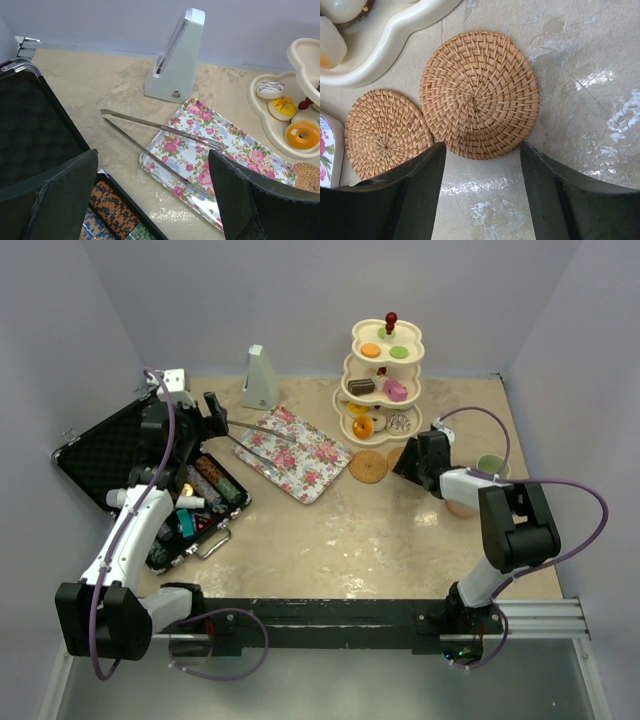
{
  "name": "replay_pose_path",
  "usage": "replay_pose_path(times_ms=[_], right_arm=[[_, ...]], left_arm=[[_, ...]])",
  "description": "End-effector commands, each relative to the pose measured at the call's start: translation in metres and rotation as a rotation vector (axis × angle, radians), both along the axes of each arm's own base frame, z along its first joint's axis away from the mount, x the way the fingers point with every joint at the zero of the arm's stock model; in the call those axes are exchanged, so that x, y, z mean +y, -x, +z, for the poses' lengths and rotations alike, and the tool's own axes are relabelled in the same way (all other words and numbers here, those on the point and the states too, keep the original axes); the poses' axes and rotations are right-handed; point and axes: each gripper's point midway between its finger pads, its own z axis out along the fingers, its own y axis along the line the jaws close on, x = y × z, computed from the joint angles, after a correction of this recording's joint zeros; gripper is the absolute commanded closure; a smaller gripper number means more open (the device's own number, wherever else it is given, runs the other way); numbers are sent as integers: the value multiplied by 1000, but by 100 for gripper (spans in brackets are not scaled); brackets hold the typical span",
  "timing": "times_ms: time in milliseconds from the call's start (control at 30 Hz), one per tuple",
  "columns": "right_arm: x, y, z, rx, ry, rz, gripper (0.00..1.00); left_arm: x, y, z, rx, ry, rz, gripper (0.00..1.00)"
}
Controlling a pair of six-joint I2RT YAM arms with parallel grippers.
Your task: Serve the afternoon tea
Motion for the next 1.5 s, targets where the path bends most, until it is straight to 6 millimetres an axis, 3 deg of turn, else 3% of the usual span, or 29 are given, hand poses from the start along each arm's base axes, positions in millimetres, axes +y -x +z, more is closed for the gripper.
replay_pose_path(times_ms=[0,33,133,233,400,467,667,933,1067,1100,1467], right_arm=[[3,-10,7,-22,-9,-6,35],[2,-8,6,-16,-8,-8,35],[5,-6,27,-56,0,-1,31],[4,-4,67,-125,45,-9,25],[-25,9,135,-195,147,-81,20],[-38,16,146,-190,175,-106,18],[-78,37,131,-103,233,-170,15],[-106,45,114,-50,207,-198,14],[-104,48,99,-2,191,-170,14],[-112,49,98,7,191,-192,14],[-103,54,61,131,173,-115,24]], left_arm=[[-2,-6,25,-70,16,5,4],[-2,-5,25,-69,16,5,4],[-3,-5,25,-70,18,1,4],[-4,-6,26,-71,21,-3,4],[-5,-5,25,-69,25,-10,4],[-6,-5,27,-74,27,-13,4],[-6,-3,32,-86,30,-14,4],[-17,-1,35,-89,41,-61,4],[-17,-1,37,-92,43,-62,4],[-18,-1,37,-92,45,-63,4],[-19,0,38,-93,51,-69,4]])
